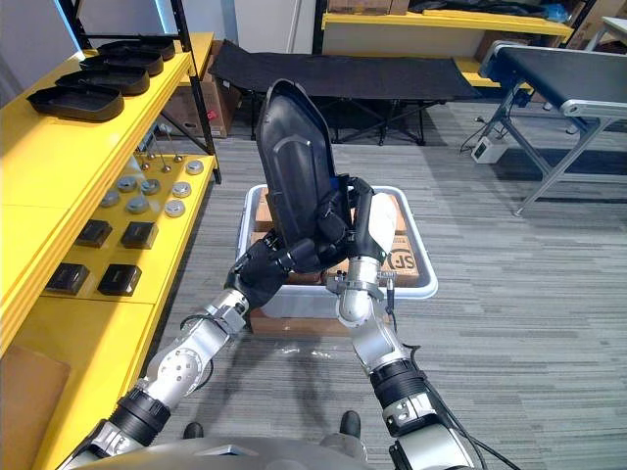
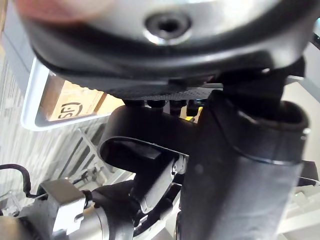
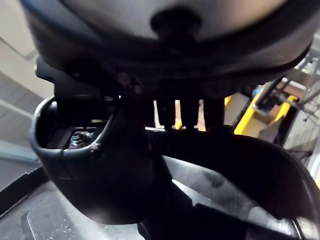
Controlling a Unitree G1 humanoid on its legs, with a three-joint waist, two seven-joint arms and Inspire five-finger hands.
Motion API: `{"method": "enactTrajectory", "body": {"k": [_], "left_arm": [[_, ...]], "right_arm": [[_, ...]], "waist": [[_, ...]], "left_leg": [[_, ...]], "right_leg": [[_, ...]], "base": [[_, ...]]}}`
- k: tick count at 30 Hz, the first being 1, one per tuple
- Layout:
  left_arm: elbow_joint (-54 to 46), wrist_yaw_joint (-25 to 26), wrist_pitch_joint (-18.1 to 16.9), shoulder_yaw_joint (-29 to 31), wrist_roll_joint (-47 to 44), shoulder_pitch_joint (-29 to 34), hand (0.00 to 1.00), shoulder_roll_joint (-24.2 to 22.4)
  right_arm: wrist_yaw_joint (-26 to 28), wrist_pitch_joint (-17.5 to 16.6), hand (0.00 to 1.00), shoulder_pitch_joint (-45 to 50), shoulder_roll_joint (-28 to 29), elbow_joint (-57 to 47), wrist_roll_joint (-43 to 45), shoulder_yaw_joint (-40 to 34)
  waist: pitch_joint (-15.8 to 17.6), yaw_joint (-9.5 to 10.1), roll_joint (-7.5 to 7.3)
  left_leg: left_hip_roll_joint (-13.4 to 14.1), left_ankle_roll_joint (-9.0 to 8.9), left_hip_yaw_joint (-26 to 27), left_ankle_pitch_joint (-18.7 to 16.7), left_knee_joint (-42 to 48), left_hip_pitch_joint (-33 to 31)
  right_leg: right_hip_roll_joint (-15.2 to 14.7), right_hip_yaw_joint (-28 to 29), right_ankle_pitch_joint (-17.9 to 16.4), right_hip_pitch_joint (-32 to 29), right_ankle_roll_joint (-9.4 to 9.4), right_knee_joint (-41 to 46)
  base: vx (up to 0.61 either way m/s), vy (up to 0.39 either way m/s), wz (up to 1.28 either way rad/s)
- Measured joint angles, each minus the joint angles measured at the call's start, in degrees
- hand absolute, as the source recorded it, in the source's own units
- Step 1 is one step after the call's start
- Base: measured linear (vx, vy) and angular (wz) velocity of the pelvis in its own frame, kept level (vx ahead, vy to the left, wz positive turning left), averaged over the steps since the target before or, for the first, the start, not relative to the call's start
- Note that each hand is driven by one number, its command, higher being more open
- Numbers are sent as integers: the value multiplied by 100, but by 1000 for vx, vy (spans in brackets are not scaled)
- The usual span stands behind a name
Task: Walk over and take three plastic housings, then place them on the shelf
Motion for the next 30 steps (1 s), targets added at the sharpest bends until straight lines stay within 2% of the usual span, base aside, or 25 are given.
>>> {"method": "enactTrajectory", "body": {"k": [4, 6, 11, 16, 21, 30], "left_arm": [[18, -650, -2, -5, -338, 2, 100, 174], [18, -808, -1, 10, -471, 4, 100, 222], [17, -870, -5, 3, -396, 4, 100, 221], [17, -863, -26, -11, 103, 5, 100, 222], [-4, -393, -55, -121, 1065, 5, 100, 214], [-269, 397, 25, -167, 1830, 15, 100, 196]], "right_arm": [[-106, -94, 0, -13, -4, -1, 152, -6], [-124, -181, 0, -13, -17, -1, 200, -11], [-181, -285, 0, -13, -48, 11, 223, -2], [-110, -293, 0, -11, -49, 121, 232, -1], [117, -263, 0, 3, -63, 218, 236, 58], [445, -244, 0, 3, -92, 200, 357, 287]], "waist": [[-23, -7, -10], [-26, -14, -10], [-95, -19, -48], [-113, -23, -58], [-118, -21, -60], [-122, 28, -57]], "left_leg": [[0, 11, 0, -10, 0, 35], [0, 7, 0, -40, 0, 65], [0, 34, 1, -60, -1, 65], [0, 30, 1, -62, -1, 64], [0, 9, 3, -69, 2, 66], [-1, 8, 3, -86, 4, 77]], "right_leg": [[-1, -6, -1, 35, 0, -2], [-2, -11, -7, 68, 0, -3], [-5, -20, -27, 66, -12, -5], [-6, -20, -29, 62, -18, -4], [-6, -20, -23, 62, -15, -4], [-3, -10, -20, 63, -14, -4]], "base": [[0, 0, 0], [0, 0, 0], [0, 0, 0], [0, 0, 0], [0, 0, 0], [0, 0, 0]]}}
